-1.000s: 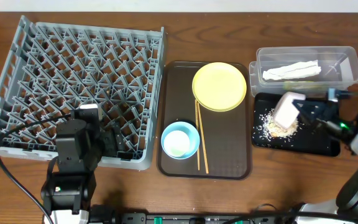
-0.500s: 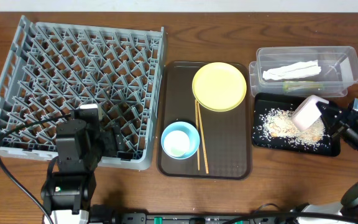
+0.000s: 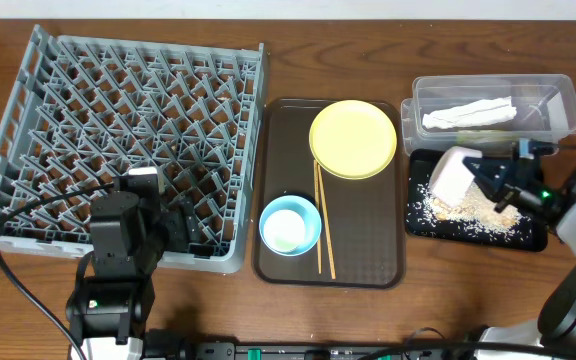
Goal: Sort waste into correct bins and load items into the dishwasher
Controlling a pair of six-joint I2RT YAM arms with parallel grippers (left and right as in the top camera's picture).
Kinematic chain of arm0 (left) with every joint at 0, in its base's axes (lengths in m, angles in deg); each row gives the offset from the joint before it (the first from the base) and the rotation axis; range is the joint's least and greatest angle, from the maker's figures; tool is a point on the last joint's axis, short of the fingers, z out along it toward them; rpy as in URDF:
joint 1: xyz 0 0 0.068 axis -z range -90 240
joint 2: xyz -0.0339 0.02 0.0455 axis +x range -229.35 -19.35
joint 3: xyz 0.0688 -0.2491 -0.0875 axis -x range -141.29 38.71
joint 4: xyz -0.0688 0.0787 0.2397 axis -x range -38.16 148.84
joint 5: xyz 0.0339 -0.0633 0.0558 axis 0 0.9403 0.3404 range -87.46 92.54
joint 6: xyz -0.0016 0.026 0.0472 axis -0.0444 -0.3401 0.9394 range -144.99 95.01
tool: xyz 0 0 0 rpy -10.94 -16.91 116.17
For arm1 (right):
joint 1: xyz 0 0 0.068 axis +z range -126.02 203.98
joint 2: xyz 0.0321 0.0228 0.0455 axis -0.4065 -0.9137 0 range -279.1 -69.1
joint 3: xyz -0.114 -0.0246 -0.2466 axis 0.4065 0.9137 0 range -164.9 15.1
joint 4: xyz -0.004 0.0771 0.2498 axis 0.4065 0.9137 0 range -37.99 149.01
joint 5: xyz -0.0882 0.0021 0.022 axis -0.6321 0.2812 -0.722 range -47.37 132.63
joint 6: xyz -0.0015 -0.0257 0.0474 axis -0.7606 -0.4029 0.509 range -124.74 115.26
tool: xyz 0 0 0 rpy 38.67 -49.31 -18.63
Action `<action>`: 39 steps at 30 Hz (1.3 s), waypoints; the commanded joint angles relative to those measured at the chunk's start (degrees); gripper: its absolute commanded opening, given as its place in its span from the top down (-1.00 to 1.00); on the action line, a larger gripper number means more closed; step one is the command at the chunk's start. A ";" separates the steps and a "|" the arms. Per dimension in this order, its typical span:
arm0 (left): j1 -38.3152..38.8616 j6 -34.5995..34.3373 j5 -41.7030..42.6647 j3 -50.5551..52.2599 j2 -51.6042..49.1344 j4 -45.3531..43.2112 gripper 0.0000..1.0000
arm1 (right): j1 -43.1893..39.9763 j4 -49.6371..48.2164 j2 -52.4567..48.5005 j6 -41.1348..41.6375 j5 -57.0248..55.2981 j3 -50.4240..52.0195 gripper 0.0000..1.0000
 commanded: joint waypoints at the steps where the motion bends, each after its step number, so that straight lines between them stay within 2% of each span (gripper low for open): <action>1: 0.13 -0.09 0.31 -1.16 0.04 0.02 -0.73 | 0.22 0.26 -0.15 -2.99 0.28 0.02 0.98; 3: 0.13 -0.09 0.28 -1.16 0.04 0.17 -0.73 | 0.68 3.41 -0.15 0.13 -6.10 0.02 0.98; 6: 0.13 -0.07 0.28 -1.16 0.04 0.15 -0.73 | 1.05 -2.01 -0.09 -5.31 4.83 0.00 0.98; 16: 0.13 -0.09 0.28 -1.16 0.04 0.15 -0.73 | 6.25 -0.24 0.61 -3.37 -0.81 0.00 0.98; 22: 0.13 -0.09 0.28 -1.16 0.04 0.17 -0.73 | 11.87 -0.35 7.48 -2.86 -5.73 -0.17 0.97; 27: 0.13 -0.09 0.28 -1.16 0.04 0.15 -0.73 | 18.43 -0.33 17.81 -2.82 -15.13 -1.95 0.98; 31: 0.13 -0.09 0.28 -1.16 0.04 0.15 -0.73 | 25.97 -0.28 22.93 -3.63 -26.95 -4.07 0.98; 35: 0.13 -0.09 0.31 -1.16 0.04 0.15 -0.73 | 33.66 2.69 22.99 -5.92 -37.51 -8.46 0.98; 39: 0.13 -0.09 0.31 -1.16 0.04 0.17 -0.73 | 40.24 12.87 19.39 -12.57 -49.42 -17.57 0.98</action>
